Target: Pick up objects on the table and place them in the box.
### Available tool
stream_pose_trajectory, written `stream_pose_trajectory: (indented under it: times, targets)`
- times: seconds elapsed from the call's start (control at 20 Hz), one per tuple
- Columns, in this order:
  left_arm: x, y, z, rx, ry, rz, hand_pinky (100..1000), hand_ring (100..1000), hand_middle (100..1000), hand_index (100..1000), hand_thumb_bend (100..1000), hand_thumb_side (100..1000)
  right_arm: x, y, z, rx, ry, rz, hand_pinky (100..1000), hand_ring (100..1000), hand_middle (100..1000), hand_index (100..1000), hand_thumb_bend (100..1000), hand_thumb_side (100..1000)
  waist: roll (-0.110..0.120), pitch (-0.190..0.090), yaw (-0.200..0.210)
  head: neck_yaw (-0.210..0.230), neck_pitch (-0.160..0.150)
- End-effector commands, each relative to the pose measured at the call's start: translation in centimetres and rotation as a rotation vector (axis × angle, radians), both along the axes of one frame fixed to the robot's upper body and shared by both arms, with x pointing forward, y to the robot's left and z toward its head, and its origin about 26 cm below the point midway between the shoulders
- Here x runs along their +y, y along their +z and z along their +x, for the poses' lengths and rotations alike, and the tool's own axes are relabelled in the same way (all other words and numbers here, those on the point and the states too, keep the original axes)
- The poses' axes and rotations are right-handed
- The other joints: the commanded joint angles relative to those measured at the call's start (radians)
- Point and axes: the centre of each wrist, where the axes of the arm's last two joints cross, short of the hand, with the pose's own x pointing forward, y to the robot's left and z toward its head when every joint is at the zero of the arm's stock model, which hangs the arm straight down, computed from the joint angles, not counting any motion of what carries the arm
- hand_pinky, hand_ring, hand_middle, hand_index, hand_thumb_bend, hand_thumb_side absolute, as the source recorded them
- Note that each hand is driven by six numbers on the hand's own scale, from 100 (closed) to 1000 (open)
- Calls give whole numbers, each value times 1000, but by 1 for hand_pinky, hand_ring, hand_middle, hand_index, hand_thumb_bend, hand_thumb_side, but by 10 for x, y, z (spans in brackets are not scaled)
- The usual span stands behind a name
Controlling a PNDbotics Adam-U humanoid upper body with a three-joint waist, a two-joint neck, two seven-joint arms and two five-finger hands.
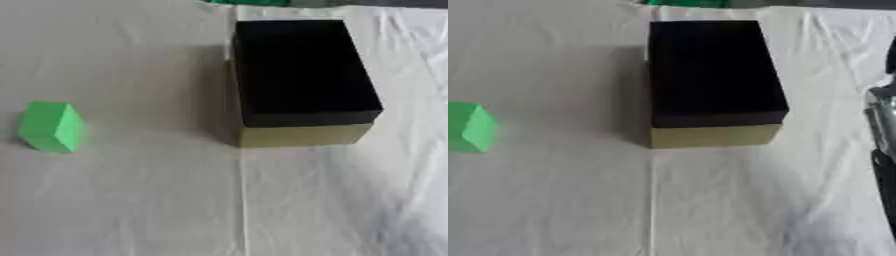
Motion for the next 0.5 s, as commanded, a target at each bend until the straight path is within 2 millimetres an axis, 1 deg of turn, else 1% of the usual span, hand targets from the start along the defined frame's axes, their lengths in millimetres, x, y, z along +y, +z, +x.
stream_pose_trajectory:
  times: [0.05, 0.25, 0.45, 0.5]
  targets:
    - [10, 21, -6, 33, 52, 146, 680, 665, 739, 816, 559, 895, -4, 12, -6, -34, -26, -49, 862, 796, 815, 814, 100, 1000, 6, -24, 4, -12, 1]
    - [18, 39, -9, 139, 113, 310, 694, 689, 752, 834, 562, 915, -6, 11, -6, -29, -34, -61, 862, 796, 815, 814, 100, 1000, 8, -28, 11, -25, 6]
    - [18, 55, -9, 273, 146, 527, 711, 722, 766, 846, 545, 935, -6, 11, -7, -26, -37, -70, 862, 796, 814, 814, 100, 1000, 9, -32, 12, -27, 8]
    - [17, 56, -9, 326, 143, 586, 712, 728, 767, 847, 544, 922, -6, 11, -7, -24, -36, -72, 862, 796, 814, 814, 100, 1000, 9, -32, 12, -28, 9]
